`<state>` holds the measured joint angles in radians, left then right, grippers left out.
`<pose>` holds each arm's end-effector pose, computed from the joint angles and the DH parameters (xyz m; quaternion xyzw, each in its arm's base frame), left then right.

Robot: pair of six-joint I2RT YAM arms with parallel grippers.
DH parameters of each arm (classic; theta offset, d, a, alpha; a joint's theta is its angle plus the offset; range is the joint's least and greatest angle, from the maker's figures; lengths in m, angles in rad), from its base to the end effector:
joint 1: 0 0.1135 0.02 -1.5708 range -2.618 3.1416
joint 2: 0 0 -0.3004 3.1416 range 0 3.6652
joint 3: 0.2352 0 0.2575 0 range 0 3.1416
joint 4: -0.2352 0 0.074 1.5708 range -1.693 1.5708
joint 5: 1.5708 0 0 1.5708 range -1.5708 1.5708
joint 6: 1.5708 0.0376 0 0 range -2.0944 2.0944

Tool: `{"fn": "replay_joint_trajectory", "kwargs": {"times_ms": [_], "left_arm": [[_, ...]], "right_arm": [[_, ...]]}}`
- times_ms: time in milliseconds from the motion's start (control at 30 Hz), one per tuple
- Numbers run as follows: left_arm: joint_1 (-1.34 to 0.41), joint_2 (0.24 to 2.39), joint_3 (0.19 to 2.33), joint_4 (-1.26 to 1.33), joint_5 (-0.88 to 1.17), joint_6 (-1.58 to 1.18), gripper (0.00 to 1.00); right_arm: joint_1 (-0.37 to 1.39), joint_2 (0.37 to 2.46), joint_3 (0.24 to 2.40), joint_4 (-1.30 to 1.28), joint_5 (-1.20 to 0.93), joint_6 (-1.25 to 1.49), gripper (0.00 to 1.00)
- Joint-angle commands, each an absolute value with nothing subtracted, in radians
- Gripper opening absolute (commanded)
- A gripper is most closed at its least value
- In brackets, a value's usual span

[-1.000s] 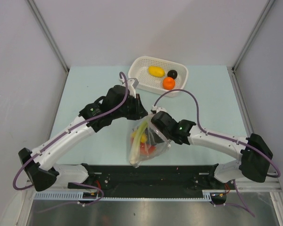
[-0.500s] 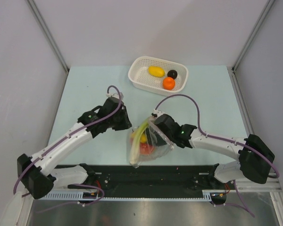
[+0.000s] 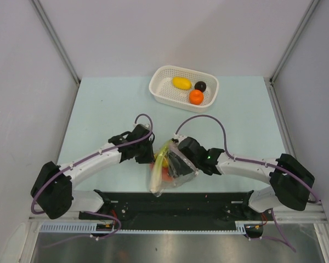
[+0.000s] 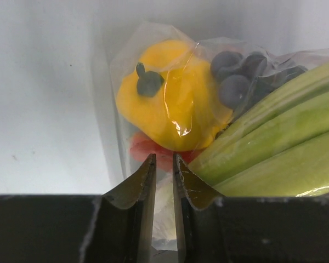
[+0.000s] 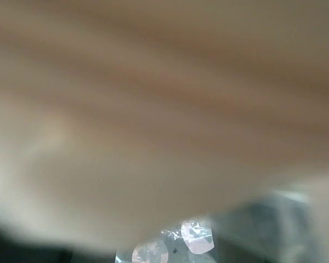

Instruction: Open the zip-top bag and remove the fake food

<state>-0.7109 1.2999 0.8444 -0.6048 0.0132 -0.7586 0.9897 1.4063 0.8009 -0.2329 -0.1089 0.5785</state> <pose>0.1856 -0.1605 0.2493 -0.0214 0.9673 -0.1740 0.1831 0.1532 0.2408 0.2339 -0.2094 0.9087 0.2885 0.2173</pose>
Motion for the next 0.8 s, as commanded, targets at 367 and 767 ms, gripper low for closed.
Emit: {"fn": "replay_joint_trajectory", "kwargs": {"times_ms": [367,767], "left_arm": [[-0.71,1.134,0.819,-0.525,0.038,-0.701,0.43],[-0.712,1.019,0.778,-0.447,0.161,-0.637,0.62]], "right_arm": [[1.008,1.367,0.779,-0.231,-0.152,0.56,0.1],[0.94,1.296,1.095,-0.621,-0.248,0.621,0.0]]}}
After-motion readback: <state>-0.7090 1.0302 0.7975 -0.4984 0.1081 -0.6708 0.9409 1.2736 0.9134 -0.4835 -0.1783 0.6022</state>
